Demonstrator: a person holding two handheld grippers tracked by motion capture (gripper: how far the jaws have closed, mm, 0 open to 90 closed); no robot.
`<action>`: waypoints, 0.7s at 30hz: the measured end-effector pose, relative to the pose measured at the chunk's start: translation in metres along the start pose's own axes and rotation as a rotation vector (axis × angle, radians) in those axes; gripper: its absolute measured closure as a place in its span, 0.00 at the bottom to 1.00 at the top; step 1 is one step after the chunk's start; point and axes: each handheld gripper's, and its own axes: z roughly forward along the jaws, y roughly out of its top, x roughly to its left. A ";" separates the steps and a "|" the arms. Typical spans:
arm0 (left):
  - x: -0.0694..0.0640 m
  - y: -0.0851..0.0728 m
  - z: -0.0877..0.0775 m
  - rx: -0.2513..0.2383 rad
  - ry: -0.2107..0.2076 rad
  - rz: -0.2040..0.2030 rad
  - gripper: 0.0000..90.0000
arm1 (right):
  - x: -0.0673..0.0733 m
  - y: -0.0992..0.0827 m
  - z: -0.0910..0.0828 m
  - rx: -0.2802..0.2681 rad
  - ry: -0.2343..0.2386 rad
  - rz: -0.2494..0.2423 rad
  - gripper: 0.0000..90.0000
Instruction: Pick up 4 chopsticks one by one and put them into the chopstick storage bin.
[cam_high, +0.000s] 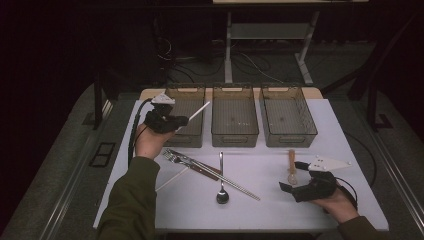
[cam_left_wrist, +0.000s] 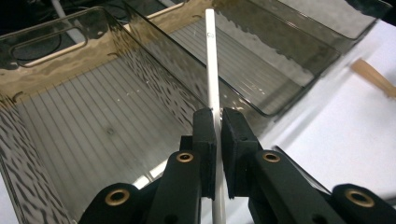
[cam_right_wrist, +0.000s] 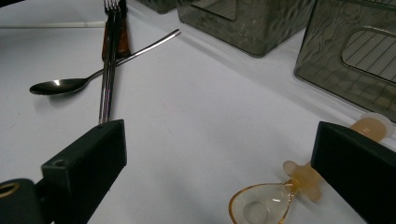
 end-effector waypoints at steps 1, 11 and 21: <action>0.002 0.003 0.002 0.006 0.010 -0.002 0.93 | 0.000 0.000 0.000 -0.002 0.000 0.000 0.04; 0.019 0.030 0.022 0.034 0.064 -0.003 0.93 | 0.000 0.000 -0.001 -0.006 -0.013 0.000 0.04; 0.043 0.041 0.050 0.057 0.102 -0.036 0.93 | 0.000 0.001 -0.003 -0.019 -0.005 0.006 0.04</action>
